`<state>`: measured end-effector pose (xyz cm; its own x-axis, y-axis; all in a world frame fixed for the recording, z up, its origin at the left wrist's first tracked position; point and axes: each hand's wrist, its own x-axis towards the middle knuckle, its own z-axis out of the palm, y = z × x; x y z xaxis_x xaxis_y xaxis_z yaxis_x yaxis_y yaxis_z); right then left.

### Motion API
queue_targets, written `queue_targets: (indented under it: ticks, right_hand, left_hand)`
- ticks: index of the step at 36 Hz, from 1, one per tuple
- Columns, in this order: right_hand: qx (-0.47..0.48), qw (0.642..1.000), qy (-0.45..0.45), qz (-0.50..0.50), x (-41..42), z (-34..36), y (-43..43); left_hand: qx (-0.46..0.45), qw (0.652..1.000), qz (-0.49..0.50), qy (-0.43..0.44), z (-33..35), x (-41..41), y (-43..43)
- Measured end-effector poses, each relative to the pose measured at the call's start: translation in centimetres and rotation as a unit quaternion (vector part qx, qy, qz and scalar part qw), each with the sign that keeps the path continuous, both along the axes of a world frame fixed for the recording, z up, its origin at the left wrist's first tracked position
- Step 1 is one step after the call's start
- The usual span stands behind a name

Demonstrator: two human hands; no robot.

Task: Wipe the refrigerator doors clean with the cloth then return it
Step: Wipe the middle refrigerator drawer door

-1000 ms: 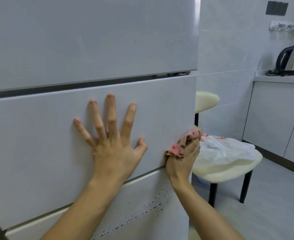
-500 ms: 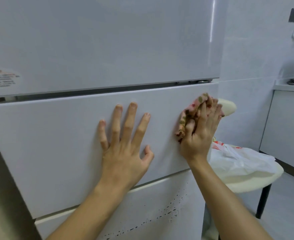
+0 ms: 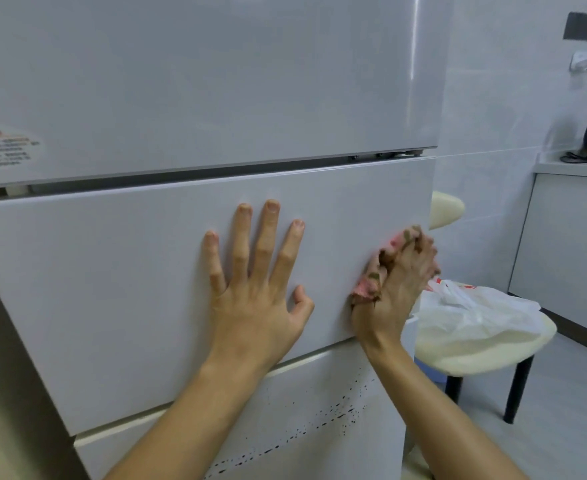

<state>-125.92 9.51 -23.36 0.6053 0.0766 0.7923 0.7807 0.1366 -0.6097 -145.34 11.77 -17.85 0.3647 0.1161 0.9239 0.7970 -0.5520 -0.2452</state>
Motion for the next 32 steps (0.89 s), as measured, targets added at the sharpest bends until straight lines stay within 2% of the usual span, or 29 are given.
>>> queue_targets:
  ticks: [5, 9, 12, 17, 23, 27, 32]
  right_hand:
    - [0.015, 0.990, -0.138, -0.039, 0.7, 7.0, 1.0]
    - [0.024, 0.983, -0.179, -0.023, 1.4, 7.5, 0.7]
    - [0.032, 0.982, -0.187, -0.013, 1.8, 5.8, 0.6]
    - [0.022, 0.992, -0.124, -0.012, 0.8, -0.7, 0.5]
    - [-0.032, 0.983, -0.178, -0.001, -0.6, -7.0, 0.0]
    - [-0.023, 0.979, -0.201, 0.007, -0.7, -4.6, 0.1]
    - [0.026, 0.971, -0.235, -0.016, -0.7, 4.9, 1.1]
  left_hand:
    - [0.001, 1.000, 0.003, 0.014, -0.1, -0.1, 0.3]
    - [0.000, 1.000, 0.004, 0.020, -0.3, -0.2, 0.2]
    - [-0.002, 1.000, 0.004, 0.019, -0.3, -0.2, 0.1]
    - [0.000, 1.000, 0.003, 0.014, -0.2, -0.1, 0.1]
    - [-0.006, 1.000, 0.003, 0.019, -0.1, -0.2, 0.0]
    - [-0.006, 1.000, 0.004, 0.018, 0.0, -0.3, 0.0]
    - [-0.009, 1.000, -0.003, 0.022, 0.2, -0.3, -0.2]
